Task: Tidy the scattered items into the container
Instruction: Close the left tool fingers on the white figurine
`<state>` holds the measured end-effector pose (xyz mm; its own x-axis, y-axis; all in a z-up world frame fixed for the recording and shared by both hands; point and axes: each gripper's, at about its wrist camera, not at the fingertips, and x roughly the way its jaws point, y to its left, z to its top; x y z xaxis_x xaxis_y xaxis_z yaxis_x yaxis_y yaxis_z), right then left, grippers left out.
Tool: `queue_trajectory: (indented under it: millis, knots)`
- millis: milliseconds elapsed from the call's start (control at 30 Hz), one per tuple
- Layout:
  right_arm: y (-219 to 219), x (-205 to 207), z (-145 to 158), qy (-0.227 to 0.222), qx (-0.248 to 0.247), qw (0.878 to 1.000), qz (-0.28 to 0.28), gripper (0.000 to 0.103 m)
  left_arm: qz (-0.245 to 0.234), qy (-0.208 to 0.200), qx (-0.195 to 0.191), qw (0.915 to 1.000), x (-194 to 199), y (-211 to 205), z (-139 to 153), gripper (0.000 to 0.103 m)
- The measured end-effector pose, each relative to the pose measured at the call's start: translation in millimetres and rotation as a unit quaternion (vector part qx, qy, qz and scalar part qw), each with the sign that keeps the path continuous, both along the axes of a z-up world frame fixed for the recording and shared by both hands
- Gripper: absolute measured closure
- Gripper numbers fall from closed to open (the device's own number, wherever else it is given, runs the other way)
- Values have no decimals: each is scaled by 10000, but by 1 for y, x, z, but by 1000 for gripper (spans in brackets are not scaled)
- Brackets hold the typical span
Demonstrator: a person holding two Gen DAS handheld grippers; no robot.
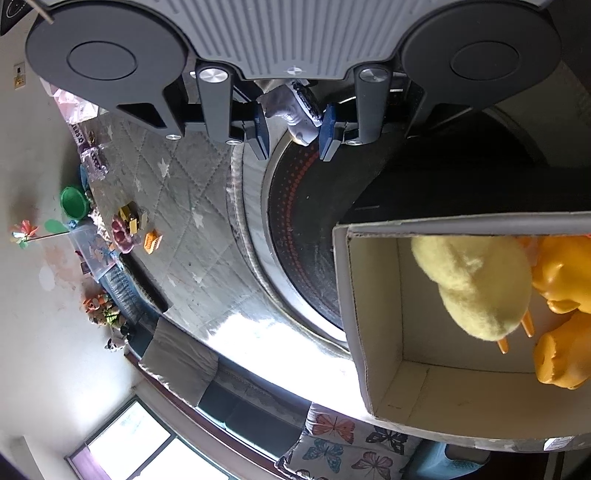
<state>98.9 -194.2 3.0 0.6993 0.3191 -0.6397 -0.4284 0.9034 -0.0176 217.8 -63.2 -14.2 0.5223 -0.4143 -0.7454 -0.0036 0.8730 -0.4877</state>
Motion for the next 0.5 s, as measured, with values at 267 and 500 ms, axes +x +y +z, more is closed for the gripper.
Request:
queue_trajectory:
  millis: [267,500]
  knots:
    - [0,-3,0,10,-46,10000,3,70,-111,27,113,9999,-5,-1,-1,74]
    - [0,-9,2,-21,-77,10000,2,70,-153,-68,147,9998,-13,0,2,79]
